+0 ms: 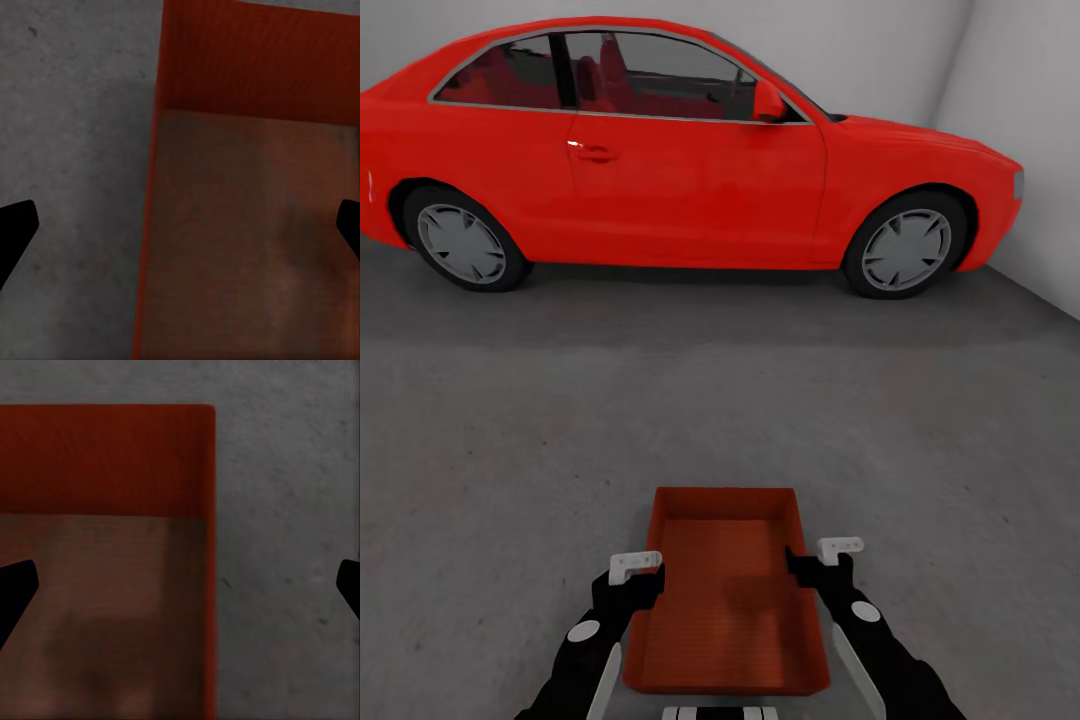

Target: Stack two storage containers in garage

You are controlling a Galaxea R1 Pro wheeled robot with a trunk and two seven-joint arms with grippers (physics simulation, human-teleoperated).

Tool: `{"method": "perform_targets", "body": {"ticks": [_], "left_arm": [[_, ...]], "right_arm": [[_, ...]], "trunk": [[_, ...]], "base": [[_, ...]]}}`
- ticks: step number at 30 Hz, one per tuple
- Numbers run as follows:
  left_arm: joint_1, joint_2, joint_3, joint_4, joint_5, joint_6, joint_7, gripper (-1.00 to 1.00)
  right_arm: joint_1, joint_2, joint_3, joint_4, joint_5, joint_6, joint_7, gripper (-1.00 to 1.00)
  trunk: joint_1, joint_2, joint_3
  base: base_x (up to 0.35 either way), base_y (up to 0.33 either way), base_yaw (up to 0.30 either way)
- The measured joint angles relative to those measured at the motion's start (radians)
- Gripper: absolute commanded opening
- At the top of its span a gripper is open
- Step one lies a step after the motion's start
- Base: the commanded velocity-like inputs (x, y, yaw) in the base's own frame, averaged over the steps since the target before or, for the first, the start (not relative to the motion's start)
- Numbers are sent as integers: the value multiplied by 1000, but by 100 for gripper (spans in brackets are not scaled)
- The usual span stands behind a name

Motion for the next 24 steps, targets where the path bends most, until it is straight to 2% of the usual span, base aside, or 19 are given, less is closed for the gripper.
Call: {"method": "perform_targets", "body": {"ticks": [11,22,24], "left_arm": [[0,0,0,0,0,1,0,100],[0,0,0,4,3,0,-1,100],[0,0,0,5,3,0,-1,100]], "right_arm": [[0,-13,-2,-28,-2,1,0,100],[0,-14,-2,-29,-3,1,0,100],[0,-14,-2,-29,-3,1,0,100]], "trunk": [[0,0,0],[0,0,0],[-8,14,6]], "base": [[0,0,0],[0,0,0],[0,0,0]]}}
